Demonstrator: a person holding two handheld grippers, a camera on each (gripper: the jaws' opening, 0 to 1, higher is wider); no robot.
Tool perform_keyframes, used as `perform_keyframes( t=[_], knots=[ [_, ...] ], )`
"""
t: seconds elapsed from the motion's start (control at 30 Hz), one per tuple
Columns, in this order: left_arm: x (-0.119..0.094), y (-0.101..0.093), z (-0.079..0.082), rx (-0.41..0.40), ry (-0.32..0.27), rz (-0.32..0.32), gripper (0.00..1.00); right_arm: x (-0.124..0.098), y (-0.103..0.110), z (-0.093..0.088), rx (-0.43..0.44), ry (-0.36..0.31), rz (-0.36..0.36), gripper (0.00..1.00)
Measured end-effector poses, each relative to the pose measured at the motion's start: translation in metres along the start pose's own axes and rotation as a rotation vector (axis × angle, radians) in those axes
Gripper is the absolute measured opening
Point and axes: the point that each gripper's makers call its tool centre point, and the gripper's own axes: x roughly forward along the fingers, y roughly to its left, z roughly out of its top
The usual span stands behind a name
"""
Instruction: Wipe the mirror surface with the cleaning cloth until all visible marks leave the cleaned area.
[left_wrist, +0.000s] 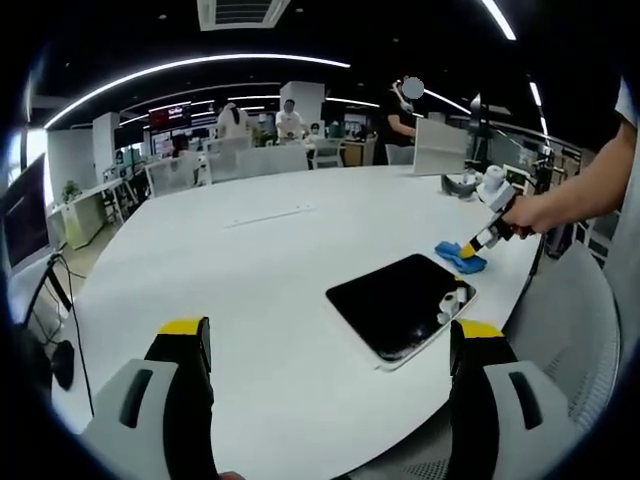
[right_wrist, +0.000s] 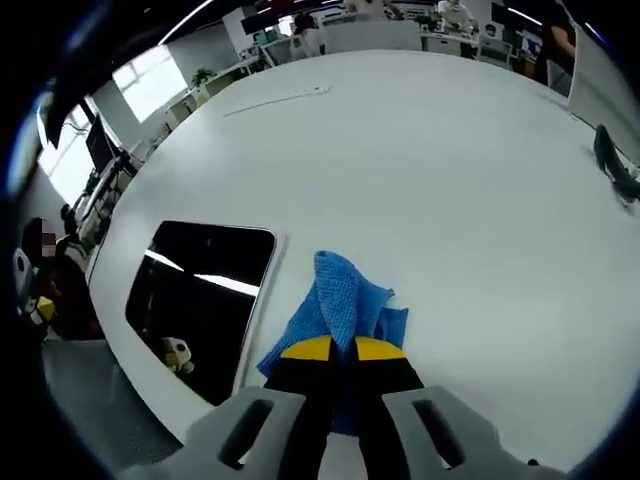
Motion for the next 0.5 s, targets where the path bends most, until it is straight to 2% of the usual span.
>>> perform_keyframes(
  t=[0.13, 0.27, 0.33, 0.4, 0.5],
  knots=[
    [0.0, -0.002, 0.002, 0.002, -0.005, -0.001, 0.99, -0.002, 0.001, 0.002, 0.005, -0.005, 0.003, 0.02],
    [-0.001, 0.001, 0.003, -0.005, -0.013, 0.006, 0.99, -0.014, 0.002, 0.013, -0.002, -0.074, 0.025, 0.13],
    [-0.001, 0.004, 0.003, -0.024, -0.017, 0.011, 0.99, -0.022, 0.0, 0.019, 0.001, -0.114, 0.037, 0.24],
    [-0.001, 0.007, 0.004, -0.04, -0.022, 0.016, 0.99, -0.029, -0.002, 0.021, 0.0, -0.149, 0.057, 0.39],
    [-0.001, 0.008, 0.006, -0.044, -0.03, 0.023, 0.99, -0.039, -0.008, 0.027, -0.07, -0.223, 0.053, 0.56]
  ],
)
